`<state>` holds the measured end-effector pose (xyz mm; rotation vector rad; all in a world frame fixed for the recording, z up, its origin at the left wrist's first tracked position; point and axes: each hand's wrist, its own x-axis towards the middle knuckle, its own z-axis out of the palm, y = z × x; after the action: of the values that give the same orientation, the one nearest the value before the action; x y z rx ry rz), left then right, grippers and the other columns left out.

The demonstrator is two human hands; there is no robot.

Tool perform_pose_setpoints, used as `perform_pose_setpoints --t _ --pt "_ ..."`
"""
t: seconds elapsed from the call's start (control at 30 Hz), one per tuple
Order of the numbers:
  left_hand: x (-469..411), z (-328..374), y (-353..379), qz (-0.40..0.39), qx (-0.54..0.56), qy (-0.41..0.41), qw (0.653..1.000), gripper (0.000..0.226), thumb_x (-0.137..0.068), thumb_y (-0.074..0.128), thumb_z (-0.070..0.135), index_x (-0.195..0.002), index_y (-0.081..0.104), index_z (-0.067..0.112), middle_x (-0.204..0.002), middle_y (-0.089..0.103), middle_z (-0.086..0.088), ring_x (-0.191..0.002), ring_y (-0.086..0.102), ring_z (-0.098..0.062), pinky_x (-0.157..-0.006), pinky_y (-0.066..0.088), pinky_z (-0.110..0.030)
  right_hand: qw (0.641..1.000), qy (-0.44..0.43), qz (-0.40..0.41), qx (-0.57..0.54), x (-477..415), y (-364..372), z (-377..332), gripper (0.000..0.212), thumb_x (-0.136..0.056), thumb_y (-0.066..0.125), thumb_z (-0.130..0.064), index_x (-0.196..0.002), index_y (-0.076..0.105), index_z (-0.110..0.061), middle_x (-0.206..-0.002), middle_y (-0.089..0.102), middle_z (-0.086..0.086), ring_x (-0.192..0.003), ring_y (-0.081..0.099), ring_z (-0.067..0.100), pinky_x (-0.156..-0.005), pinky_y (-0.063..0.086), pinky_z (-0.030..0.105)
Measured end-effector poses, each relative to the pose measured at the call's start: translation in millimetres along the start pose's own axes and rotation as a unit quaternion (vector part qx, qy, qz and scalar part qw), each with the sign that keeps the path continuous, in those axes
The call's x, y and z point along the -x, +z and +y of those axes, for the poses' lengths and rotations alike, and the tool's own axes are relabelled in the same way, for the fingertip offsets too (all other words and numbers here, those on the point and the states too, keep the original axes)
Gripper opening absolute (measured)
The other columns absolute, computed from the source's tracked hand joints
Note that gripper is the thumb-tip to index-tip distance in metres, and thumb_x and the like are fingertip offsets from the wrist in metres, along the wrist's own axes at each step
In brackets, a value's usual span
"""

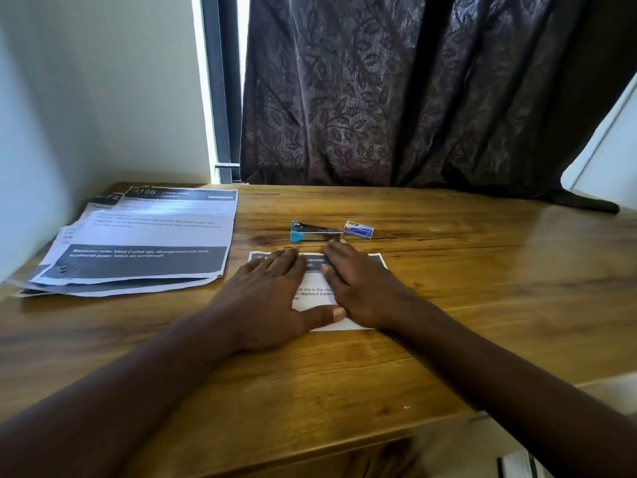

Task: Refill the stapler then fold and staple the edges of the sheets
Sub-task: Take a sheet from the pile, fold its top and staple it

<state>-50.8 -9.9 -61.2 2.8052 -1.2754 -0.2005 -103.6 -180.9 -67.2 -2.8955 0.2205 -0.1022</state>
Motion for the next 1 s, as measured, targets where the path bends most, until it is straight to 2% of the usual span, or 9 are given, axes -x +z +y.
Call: perform_pose_setpoints --t 0.07,0.2,0.3,0.37,0.53,0.73,0.83,0.9,1.0 --pt "0.2 -1.5 -0.8 -0.012 0.004 0.001 1.0 0.117 -0.07 0.016 0.094 -0.161 -0.006 0.024 -0.17 -0.01 0.004 -0.156 -0.009 -0.012 -0.128 -0.002 -0.043 1.0 0.0 -0.004 0.013 0.2 0.4 0.0 0.057 -0.11 0.028 -0.042 -0.161 0.019 -0.019 -0.171 0.014 0.0 -0.157 0.01 0.015 -0.124 0.01 0.033" --pt "0.0 -6.6 -1.7 -0.023 0.004 0.0 1.0 0.117 -0.069 0.016 0.095 -0.161 -0.007 0.027 -0.169 -0.012 0.007 -0.155 -0.013 -0.009 -0.121 -0.013 -0.061 1.0 0.0 -0.002 0.02 -0.1 0.6 1.7 0.057 -0.11 0.027 -0.043 -0.162 0.019 -0.02 -0.171 0.012 -0.001 -0.157 0.009 0.014 -0.125 0.009 0.033" --pt "2.2 -10.2 -2.1 -0.031 0.009 -0.001 0.999 0.115 -0.069 0.017 0.094 -0.16 -0.008 0.028 -0.169 -0.013 0.008 -0.155 -0.014 -0.009 -0.118 -0.017 -0.065 1.0 0.001 0.0 0.024 -0.7 2.0 2.1 0.057 -0.11 0.026 -0.043 -0.162 0.018 -0.021 -0.171 0.012 -0.002 -0.157 0.008 0.015 -0.124 0.009 0.033" --pt "6.1 -13.9 -2.6 -0.031 0.01 -0.004 0.999 0.114 -0.069 0.015 0.094 -0.16 -0.008 0.03 -0.168 -0.014 0.01 -0.154 -0.015 -0.009 -0.118 -0.018 -0.065 1.0 0.002 0.001 0.024 -1.1 2.5 1.7 0.057 -0.109 0.026 -0.044 -0.162 0.019 -0.021 -0.171 0.012 -0.002 -0.157 0.009 0.015 -0.124 0.009 0.033" --pt "18.7 -30.7 -1.5 -0.021 0.039 -0.007 0.999 0.131 -0.051 0.002 0.105 -0.16 -0.008 0.033 -0.168 -0.011 0.011 -0.154 -0.015 -0.007 -0.121 -0.018 -0.058 1.0 -0.004 -0.001 0.02 -1.0 1.7 2.7 0.057 -0.109 0.026 -0.044 -0.161 0.019 -0.021 -0.171 0.013 -0.001 -0.157 0.01 0.016 -0.125 0.01 0.035" --pt "43.5 -41.2 -6.9 -0.006 0.049 -0.012 0.999 0.127 -0.055 0.004 0.104 -0.161 0.002 0.032 -0.168 -0.004 0.013 -0.152 -0.009 0.001 -0.126 -0.013 -0.046 1.0 -0.017 0.009 0.008 0.8 2.7 6.3 0.058 -0.109 0.026 -0.042 -0.161 0.022 -0.018 -0.171 0.016 0.002 -0.157 0.014 0.019 -0.125 0.012 0.036" --pt "47.4 -39.3 -11.8 -0.007 0.033 -0.017 0.999 0.128 -0.056 0.004 0.103 -0.161 0.009 0.031 -0.169 0.005 0.011 -0.154 0.0 -0.001 -0.128 -0.006 -0.046 1.0 -0.022 0.019 -0.008 2.8 2.1 4.4 0.057 -0.108 0.028 -0.042 -0.159 0.029 -0.016 -0.167 0.025 0.005 -0.153 0.022 0.021 -0.125 0.019 0.04" --pt "45.5 -35.3 -21.3 -0.01 0.005 -0.023 1.0 0.127 -0.054 0.008 0.103 -0.158 0.023 0.032 -0.168 0.02 0.011 -0.155 0.017 -0.008 -0.128 0.004 -0.048 0.998 -0.03 0.046 0.009 4.1 1.4 3.9 0.052 -0.106 0.032 -0.043 -0.15 0.042 -0.017 -0.154 0.039 0.005 -0.141 0.035 0.021 -0.118 0.031 0.042" --pt "34.8 -30.1 -39.6 0.031 0.025 -0.043 0.998 0.1 -0.064 0.035 0.094 -0.145 0.048 0.036 -0.152 0.05 0.011 -0.135 0.048 -0.014 -0.116 0.035 -0.042 0.995 -0.034 0.072 0.067 4.8 -1.1 2.4 0.049 -0.103 0.033 -0.05 -0.139 0.049 -0.021 -0.142 0.042 0.005 -0.132 0.038 0.022 -0.112 0.034 0.044"
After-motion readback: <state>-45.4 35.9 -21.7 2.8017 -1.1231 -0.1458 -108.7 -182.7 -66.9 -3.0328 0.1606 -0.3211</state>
